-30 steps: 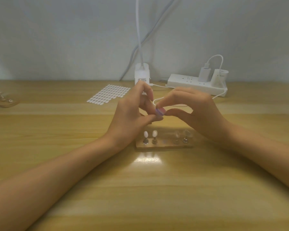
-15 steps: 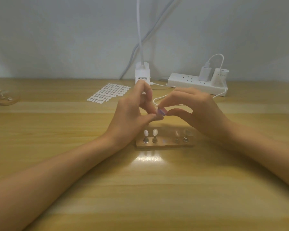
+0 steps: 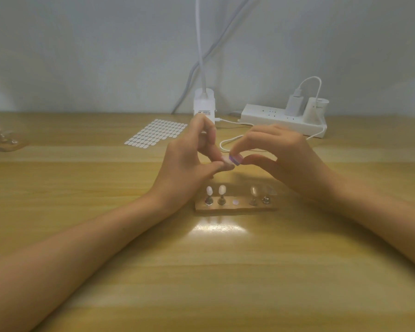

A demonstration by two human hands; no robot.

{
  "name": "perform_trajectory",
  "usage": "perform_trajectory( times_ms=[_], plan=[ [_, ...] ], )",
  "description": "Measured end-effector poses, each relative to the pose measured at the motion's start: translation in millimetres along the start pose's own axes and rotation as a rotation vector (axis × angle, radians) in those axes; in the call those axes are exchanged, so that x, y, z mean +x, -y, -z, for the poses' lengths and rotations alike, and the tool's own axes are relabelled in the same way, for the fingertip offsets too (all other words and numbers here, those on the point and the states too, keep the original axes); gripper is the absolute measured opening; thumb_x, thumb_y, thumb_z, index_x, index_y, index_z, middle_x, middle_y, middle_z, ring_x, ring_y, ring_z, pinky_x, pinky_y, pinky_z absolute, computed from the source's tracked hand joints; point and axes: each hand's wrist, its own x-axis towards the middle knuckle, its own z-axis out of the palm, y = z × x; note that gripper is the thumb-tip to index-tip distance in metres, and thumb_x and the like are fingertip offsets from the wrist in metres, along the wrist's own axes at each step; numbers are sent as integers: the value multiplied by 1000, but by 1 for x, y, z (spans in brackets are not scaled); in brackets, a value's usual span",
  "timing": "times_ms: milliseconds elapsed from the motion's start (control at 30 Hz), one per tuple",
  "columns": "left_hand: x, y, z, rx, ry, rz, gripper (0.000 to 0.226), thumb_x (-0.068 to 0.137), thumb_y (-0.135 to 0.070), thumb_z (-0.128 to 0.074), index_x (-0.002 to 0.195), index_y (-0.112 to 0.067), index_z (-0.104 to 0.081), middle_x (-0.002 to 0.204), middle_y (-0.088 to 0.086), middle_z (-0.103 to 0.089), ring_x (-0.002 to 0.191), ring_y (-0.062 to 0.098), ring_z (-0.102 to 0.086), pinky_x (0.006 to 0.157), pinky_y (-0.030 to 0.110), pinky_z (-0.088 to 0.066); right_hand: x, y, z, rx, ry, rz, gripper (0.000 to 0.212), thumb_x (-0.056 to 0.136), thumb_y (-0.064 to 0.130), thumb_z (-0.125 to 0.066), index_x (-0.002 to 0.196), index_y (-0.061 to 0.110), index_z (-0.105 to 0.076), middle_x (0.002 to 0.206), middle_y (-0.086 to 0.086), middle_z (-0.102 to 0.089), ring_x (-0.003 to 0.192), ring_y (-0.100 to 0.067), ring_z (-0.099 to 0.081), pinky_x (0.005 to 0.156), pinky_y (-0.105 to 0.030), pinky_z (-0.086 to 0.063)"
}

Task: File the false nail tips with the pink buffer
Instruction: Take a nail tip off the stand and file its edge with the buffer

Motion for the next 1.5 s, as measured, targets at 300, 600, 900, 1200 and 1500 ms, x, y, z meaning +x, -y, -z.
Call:
perform_trajectory(
  times_ms=[300,600,900,1200,1500],
  plan=[
    [-2,-4,3,-242,38,24,38,84,-11,-81,110,-19,-53,87,3,-75,77,16,-76,61,30,-62,-2,-6,0,193,-113,-233,16,96,22,-67,101,7,-68,100,0,-67,94,-1,-65,78,-24,-54],
    [2,1,3,-345,13,154,47,78,-6,-86,112,-19,-56,70,-4,-69,75,19,-77,54,25,-56,4,4,0,312,-173,-251,10,94,15,-70,102,10,-65,102,-5,-66,94,-15,-68,72,-30,-58],
    [5,4,3,-351,40,129,47,74,-6,-87,106,-18,-53,63,-5,-67,64,10,-70,57,25,-56,11,5,-4,246,-79,-113,10,88,8,-76,97,8,-74,94,-7,-69,86,-15,-64,71,-28,-55],
    [2,5,3,-299,58,104,48,75,-9,-88,103,-16,-50,66,-2,-71,61,8,-68,56,20,-53,1,-4,-7,206,-36,-60,9,90,11,-74,95,3,-74,95,-7,-69,89,-8,-62,79,-14,-45],
    [2,3,4,-388,54,154,48,77,-6,-87,112,-14,-55,70,1,-72,69,14,-73,56,23,-55,-4,-11,-4,189,-94,-192,7,93,15,-73,98,9,-73,96,-4,-71,90,0,-63,75,-17,-43]
  ],
)
